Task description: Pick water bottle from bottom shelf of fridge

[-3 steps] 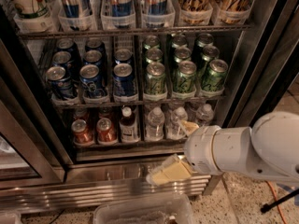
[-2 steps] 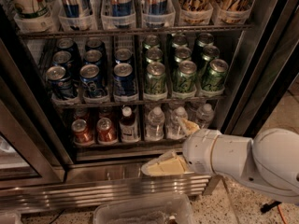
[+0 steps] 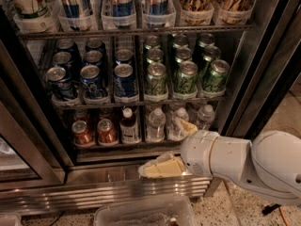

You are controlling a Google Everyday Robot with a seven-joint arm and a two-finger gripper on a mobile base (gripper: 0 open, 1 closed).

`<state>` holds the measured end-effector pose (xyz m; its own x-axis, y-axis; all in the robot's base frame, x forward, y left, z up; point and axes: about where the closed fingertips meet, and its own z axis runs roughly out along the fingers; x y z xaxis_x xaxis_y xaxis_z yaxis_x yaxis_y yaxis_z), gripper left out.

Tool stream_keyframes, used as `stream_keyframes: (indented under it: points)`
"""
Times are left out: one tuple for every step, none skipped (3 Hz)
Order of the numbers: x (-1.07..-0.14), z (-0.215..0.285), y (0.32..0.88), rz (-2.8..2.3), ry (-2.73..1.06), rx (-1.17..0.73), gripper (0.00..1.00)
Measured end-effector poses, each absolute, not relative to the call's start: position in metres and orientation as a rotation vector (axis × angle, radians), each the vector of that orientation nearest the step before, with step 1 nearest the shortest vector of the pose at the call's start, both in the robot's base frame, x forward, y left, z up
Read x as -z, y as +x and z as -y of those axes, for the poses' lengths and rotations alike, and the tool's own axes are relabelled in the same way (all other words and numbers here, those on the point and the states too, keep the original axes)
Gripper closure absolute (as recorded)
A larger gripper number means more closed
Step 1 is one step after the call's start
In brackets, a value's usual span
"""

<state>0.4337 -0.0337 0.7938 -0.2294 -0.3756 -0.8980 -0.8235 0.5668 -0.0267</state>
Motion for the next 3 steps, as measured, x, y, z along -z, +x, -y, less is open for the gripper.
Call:
stream_keyframes:
  points:
    - [-0.782, 0.032, 0.442, -1.887, -0.968, -0.547, 0.00]
    - [-0.762, 0.038, 0.455, -1.947, -0.902, -0.457, 0.00]
    - [-0.752, 0.053, 0.472, -1.950, -0.811, -0.338, 0.00]
